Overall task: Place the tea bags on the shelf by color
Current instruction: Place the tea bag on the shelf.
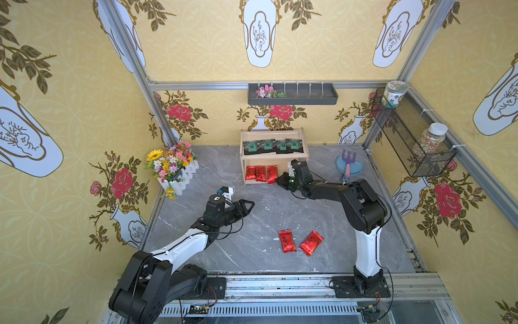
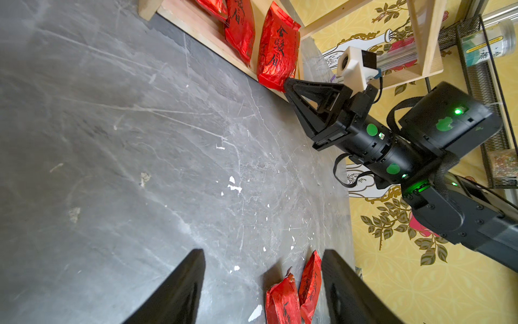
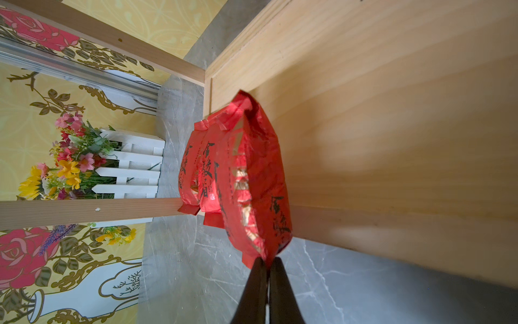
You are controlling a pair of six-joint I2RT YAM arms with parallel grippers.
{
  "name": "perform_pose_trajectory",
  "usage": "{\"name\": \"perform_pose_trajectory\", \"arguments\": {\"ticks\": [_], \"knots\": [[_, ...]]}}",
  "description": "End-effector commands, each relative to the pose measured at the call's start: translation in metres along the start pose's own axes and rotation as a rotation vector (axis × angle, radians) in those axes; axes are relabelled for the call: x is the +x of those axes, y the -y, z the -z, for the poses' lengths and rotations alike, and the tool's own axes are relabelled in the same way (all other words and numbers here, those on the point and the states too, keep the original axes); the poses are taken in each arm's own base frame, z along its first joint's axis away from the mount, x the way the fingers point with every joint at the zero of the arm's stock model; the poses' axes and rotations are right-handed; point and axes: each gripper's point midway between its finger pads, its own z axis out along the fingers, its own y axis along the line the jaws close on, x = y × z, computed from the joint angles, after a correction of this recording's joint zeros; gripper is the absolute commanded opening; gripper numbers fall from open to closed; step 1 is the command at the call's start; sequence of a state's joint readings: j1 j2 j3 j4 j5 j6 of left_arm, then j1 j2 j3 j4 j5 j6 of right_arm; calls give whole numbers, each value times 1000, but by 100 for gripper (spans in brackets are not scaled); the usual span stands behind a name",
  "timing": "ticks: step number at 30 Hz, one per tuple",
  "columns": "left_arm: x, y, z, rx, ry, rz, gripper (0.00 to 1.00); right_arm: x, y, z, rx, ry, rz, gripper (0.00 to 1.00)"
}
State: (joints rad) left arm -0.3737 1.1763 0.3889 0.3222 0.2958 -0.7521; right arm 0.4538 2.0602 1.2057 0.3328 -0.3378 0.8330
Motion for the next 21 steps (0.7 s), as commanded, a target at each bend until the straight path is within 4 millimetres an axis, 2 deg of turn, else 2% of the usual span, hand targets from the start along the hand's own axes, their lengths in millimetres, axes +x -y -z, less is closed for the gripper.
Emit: {"name": "perform_pose_trajectory", "arguments": {"ticks": [1,21], "knots": [[2,1,0,13,-7,-10,71,-4,-1,-3,5,13,15,10],[3,-3,0,5,-10,-4,72,-13,2,-10,22,33,-2,14]]}}
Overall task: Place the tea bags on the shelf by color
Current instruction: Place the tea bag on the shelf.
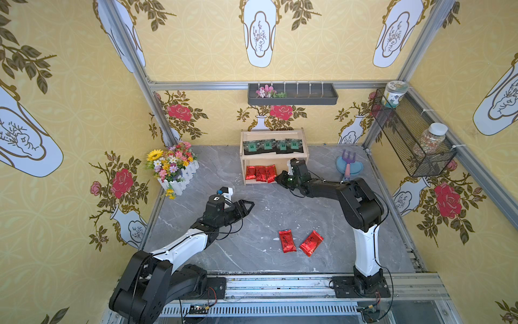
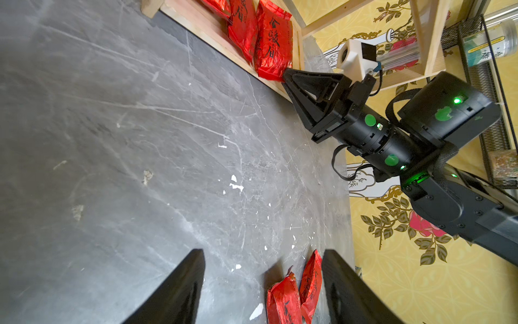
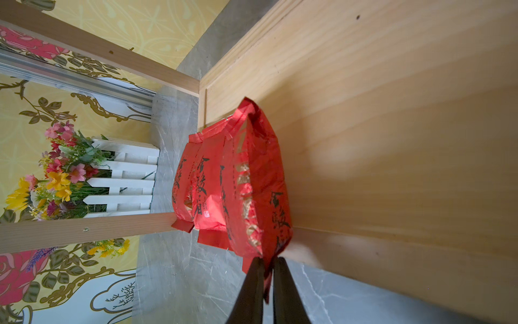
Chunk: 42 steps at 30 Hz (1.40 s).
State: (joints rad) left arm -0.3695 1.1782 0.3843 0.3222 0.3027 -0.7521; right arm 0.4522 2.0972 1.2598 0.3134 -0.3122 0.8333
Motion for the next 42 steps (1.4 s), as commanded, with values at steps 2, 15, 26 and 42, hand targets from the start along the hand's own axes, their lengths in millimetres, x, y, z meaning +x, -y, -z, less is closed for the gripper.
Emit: {"name": "perform_pose_trajectory", "arguments": {"ticks": [2,15,26,42], "knots": [[2,-1,-1,7,-4,-7,72,-5,0,-2,3,17,-3,14],[2,-2,-1,8,-4,-4,72,-7,2,-4,19,27,-10,24],[2,-3,0,7,-3,1,72,-8,2,-8,15,24,-9,26],[4,-5,1,10,-1,-5,71,-2,-14,13,-1,16,46,40]]}}
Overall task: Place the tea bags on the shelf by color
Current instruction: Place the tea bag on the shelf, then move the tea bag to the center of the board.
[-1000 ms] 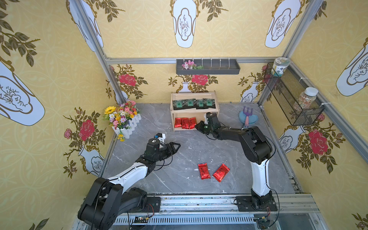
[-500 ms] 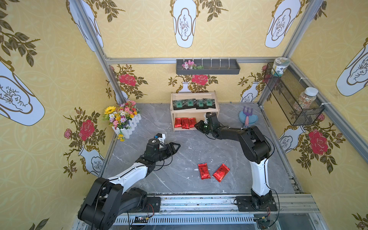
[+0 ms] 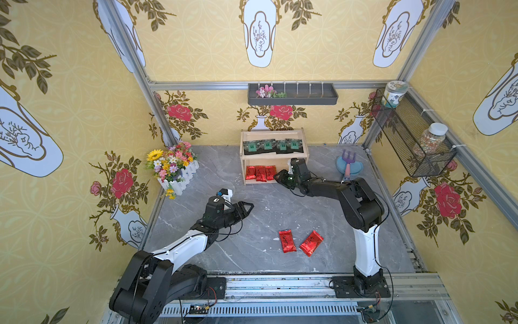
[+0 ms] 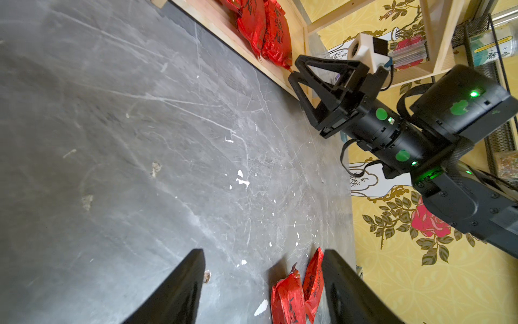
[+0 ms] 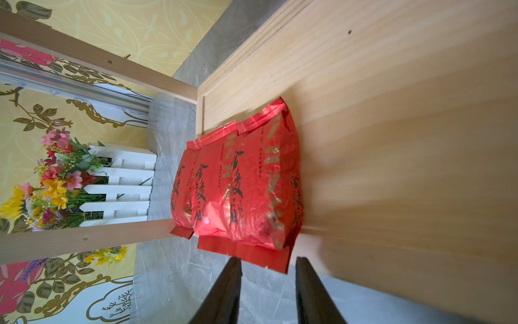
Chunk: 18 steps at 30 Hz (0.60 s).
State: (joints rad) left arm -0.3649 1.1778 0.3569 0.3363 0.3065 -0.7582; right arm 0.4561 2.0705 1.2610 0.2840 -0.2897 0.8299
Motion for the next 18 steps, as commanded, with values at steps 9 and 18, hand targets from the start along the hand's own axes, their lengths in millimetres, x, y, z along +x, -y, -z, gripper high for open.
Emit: {"name": "perform_pose_trajectory", "arguments": {"ticks": [9,18], "knots": [[3,6,5,15,14,-42,72,34,-11,41,61,-31,139,46],[26,6,-4,-56,-13,-84,71,103,2,101,294,-148,311,49]]}}
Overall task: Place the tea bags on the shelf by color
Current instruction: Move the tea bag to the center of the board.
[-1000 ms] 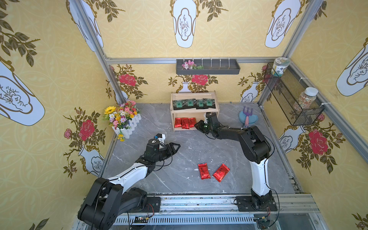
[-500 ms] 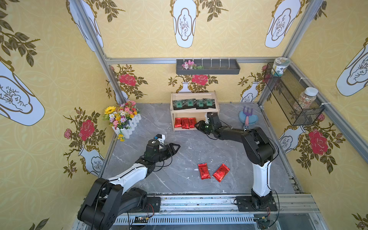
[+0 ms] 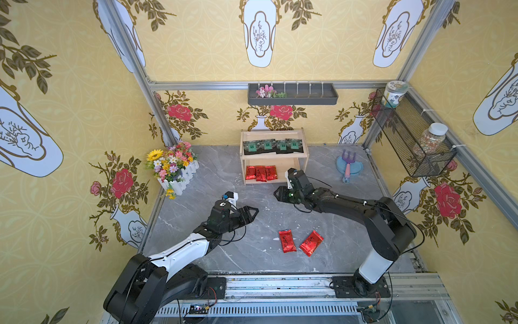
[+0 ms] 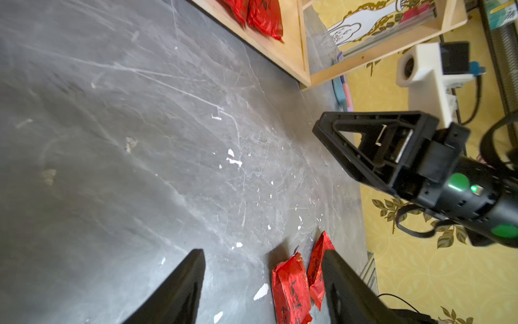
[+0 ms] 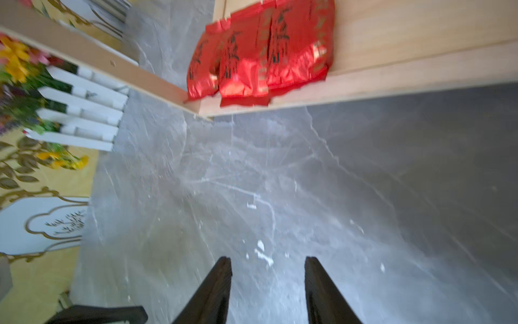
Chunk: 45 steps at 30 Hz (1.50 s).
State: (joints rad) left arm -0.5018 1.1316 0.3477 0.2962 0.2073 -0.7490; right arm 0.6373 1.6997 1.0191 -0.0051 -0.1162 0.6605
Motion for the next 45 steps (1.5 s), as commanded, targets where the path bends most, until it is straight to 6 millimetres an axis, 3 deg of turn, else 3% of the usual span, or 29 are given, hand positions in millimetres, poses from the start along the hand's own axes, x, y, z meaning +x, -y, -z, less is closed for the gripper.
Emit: {"name": "perform_pose_trajectory", "arguments": {"ticks": [1,7,13,26,32,40,45], "knots": [[1,-8,-2,-51,18,-8,71,33,22,19,166,-66,75,50],[4,-11,-3,-76,14,-3,71,81,20,51,288,-167,152,63],[6,-12,-9,-91,-6,1,72,123,24,64,331,-289,134,79],[8,-21,-14,-134,-25,24,74,188,22,65,389,-474,130,82],[12,-25,-17,-146,-43,31,74,195,21,57,393,-476,144,78],[12,-27,-18,-149,-45,35,75,187,20,49,414,-446,182,66],[13,-29,-18,-157,-46,38,75,186,17,41,415,-452,208,64]]}}
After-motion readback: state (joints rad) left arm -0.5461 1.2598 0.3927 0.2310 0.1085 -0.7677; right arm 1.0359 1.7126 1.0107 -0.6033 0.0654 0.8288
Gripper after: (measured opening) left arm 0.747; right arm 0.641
